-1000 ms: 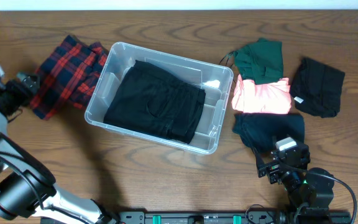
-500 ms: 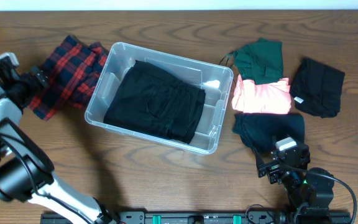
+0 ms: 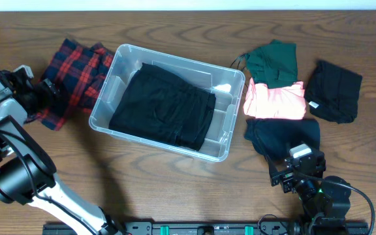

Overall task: Pack container
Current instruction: 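Grasp the edge of the red plaid shirt with the left gripper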

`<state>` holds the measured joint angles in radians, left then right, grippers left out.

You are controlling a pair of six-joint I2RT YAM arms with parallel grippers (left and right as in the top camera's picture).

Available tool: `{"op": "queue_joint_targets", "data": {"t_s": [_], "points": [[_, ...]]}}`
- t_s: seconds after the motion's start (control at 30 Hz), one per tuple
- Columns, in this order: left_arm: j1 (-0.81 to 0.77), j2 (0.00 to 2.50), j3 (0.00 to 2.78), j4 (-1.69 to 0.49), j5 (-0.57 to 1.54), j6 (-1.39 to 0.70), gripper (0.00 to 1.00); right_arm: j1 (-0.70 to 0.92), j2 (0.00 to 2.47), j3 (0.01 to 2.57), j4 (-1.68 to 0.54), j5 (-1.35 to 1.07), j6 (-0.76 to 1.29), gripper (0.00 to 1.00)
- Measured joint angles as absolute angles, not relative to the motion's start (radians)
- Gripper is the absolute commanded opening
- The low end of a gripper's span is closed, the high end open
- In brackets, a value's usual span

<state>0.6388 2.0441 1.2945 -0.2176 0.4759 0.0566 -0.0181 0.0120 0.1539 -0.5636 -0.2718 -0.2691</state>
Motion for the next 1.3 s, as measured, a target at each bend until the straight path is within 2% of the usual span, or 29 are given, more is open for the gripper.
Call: {"op": "queue_joint_targets", "data": {"t_s": [0.07,0.4,0.6,0.73,0.97,1.3], "points": [[0.638,2.035,1.302,-0.279,0.457,0.021,0.74,-0.018,0.012,0.154,-0.564,-0.272,-0.269,0.99],[0.636,1.998,1.327,-0.585,0.331,-0.303,0.73,-0.018,0.012,0.154,-0.564,-0.272,-0.269,0.99],[0.636,1.974,1.289,-0.59,0.305,-0.477,0.78,-0.018,0.012,0.154,-0.564,-0.272,-0.269,0.99],[0.64,1.959,1.261,-0.529,0.329,-0.505,0.78,-0.018,0.012,0.154,-0.564,-0.272,-0.269,0.99],[0.66,1.937,1.221,-0.406,0.462,-0.378,0.79,-0.018,0.012,0.154,-0.564,-0.272,-0.269,0.99],[0.647,1.742,1.216,-0.43,0.596,0.143,0.82,-0.018,0.012,0.154,-0.564,-0.272,-0.269,0.99]]}}
